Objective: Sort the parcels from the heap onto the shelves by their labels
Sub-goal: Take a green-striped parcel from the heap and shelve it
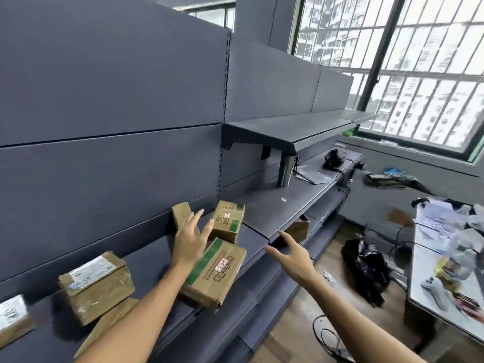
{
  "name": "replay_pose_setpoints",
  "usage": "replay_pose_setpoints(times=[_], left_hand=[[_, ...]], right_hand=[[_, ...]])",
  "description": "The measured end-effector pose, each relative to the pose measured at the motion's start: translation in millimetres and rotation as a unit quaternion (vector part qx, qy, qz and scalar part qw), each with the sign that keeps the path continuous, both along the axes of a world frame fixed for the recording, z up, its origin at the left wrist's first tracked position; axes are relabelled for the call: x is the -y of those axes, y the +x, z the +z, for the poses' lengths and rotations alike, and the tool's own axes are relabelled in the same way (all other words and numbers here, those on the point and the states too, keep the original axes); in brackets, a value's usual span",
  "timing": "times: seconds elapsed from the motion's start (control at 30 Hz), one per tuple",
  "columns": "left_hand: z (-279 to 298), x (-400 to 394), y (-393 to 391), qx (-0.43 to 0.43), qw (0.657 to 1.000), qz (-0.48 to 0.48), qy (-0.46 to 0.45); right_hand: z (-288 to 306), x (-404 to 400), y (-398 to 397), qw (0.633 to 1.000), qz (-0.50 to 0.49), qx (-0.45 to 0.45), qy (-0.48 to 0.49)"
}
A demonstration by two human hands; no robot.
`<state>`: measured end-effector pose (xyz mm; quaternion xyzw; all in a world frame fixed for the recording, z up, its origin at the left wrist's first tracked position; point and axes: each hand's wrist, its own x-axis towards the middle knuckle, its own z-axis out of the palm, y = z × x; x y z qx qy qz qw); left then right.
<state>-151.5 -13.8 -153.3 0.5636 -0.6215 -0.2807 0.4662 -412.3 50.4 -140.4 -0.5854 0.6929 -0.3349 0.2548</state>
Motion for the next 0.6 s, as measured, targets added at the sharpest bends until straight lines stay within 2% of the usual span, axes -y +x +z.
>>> replay_pose_setpoints(times=[0.2, 0.4, 0.5, 0.6], left_hand=[[-22, 45, 41, -0.003, 0.993, 0.117, 0.021], [-40, 72, 67, -0.025, 0.969, 0.234, 0.076], [-46, 87, 54, -0.046, 0.957, 0.251, 0.135], [-51, 105, 27, -0.024, 0.952, 0.231, 0.199]], right_hand=[[-11, 91, 29, 0.995, 0.094, 0.006, 0.015], [-34, 184, 62, 0.978, 0.195, 0.056, 0.053], [-44, 224, 77, 0.973, 0.213, 0.062, 0.057], [-47, 250, 87, 0.968, 0.235, 0.069, 0.049]])
